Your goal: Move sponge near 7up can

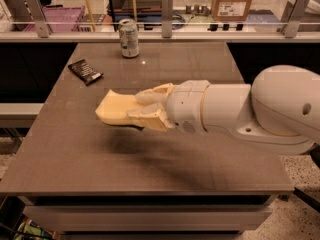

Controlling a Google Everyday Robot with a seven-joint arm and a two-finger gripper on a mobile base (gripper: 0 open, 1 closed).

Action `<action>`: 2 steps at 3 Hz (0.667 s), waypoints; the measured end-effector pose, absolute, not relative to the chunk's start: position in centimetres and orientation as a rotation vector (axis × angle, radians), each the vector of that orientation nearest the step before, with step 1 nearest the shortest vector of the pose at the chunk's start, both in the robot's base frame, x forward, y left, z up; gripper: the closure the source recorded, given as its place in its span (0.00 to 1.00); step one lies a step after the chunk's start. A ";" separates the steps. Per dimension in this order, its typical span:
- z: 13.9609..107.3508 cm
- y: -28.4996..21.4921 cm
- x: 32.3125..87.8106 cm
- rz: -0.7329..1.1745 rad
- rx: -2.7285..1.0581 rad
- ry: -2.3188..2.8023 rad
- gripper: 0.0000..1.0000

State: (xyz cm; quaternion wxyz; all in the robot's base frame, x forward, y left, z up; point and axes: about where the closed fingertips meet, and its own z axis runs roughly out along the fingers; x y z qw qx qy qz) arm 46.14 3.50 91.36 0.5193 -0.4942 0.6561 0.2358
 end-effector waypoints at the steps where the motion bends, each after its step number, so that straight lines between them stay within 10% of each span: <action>1: 93.8 2.6 49.6 0.507 -1.203 1.601 1.00; 2: 94.8 2.0 52.4 0.466 -1.229 1.651 1.00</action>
Offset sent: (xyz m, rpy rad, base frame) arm 0.1000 -0.0305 0.0406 -0.1983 0.0451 -0.0692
